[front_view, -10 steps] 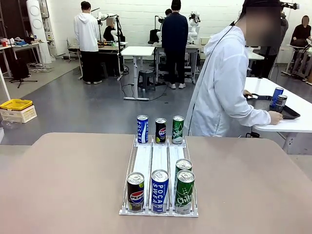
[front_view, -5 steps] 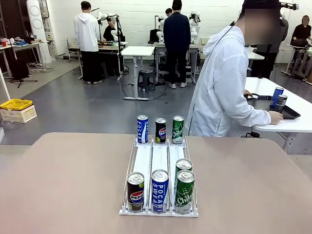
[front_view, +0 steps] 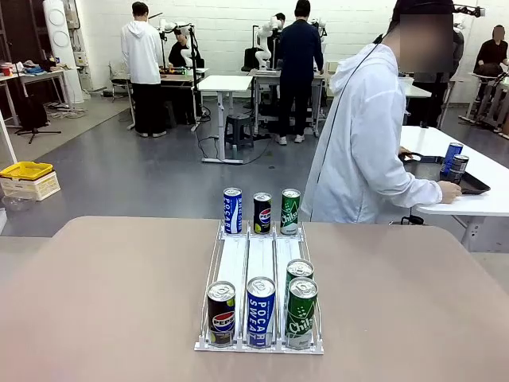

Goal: Retrieve and hand over the desired beverage to the person.
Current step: Place the picked can on the Handle tray extended by the person.

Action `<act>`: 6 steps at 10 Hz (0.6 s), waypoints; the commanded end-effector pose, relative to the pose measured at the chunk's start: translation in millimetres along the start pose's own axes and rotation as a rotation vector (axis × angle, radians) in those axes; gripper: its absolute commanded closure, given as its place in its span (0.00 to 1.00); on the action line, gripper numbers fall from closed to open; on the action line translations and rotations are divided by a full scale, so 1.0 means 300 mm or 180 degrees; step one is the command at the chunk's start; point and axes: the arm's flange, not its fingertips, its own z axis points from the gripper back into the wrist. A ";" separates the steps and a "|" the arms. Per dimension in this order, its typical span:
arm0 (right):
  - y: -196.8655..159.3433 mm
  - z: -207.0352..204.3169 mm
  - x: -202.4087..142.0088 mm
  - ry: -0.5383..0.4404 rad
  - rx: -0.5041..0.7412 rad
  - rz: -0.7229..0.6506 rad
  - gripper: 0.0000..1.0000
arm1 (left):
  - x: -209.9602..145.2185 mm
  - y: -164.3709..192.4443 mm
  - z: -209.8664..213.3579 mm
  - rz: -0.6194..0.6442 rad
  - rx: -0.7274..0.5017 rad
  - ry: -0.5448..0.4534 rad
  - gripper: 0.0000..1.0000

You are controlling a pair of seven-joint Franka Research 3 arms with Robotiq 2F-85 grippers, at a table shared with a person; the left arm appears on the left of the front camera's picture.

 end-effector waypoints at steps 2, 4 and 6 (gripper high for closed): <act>0.000 -0.007 0.007 -0.0085 0.0119 0.0038 0.00 | 0.005 0.002 0.000 -0.0010 -0.0006 -0.0036 0.00; 0.000 -0.007 0.007 -0.0085 0.0119 0.0038 0.00 | 0.005 0.002 0.000 -0.0010 -0.0006 -0.0036 0.00; 0.000 -0.007 0.007 -0.0085 0.0119 0.0038 0.00 | 0.005 0.002 0.000 -0.0010 -0.0006 -0.0036 0.00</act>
